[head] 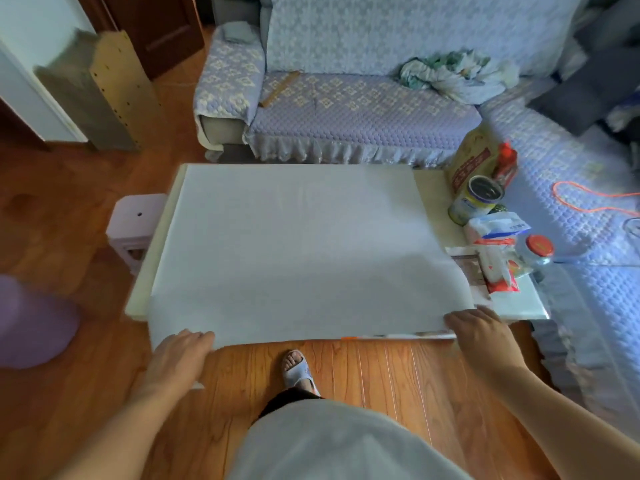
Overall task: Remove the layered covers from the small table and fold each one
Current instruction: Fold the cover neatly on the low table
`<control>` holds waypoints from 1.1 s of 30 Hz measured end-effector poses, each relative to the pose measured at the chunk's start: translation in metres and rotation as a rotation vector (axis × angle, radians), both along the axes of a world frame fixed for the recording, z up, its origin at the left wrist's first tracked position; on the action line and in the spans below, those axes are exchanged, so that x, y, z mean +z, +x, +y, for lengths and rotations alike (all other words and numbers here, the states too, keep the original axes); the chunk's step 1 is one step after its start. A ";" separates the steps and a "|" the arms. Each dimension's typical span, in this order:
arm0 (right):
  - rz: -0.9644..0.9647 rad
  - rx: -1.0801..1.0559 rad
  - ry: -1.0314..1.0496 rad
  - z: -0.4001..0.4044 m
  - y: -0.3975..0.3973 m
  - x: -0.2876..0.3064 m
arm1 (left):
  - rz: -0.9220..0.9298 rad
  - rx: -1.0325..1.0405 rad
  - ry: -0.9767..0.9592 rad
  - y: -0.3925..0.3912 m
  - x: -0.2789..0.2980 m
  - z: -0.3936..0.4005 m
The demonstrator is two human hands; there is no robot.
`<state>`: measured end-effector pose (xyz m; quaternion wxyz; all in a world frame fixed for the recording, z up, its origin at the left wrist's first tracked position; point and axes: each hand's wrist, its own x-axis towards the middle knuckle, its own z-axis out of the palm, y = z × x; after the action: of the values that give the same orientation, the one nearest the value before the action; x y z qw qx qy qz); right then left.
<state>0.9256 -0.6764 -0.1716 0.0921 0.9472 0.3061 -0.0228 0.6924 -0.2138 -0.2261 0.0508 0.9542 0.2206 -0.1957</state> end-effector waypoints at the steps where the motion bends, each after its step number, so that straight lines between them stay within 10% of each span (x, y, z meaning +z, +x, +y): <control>1: 0.004 -0.005 -0.016 -0.007 -0.011 -0.003 | -0.031 0.017 0.024 -0.011 -0.005 -0.005; 19: 0.084 -0.306 -0.082 0.041 -0.017 0.026 | -0.276 0.349 -0.188 -0.014 -0.025 0.062; 33: -0.093 -0.451 0.018 0.185 0.269 -0.003 | -0.081 0.188 -0.062 0.368 0.029 0.192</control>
<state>1.1944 -0.4913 -0.1744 0.0900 0.9925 0.0823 0.0036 1.0601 -0.0221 -0.1969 0.1073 0.9344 0.3006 -0.1581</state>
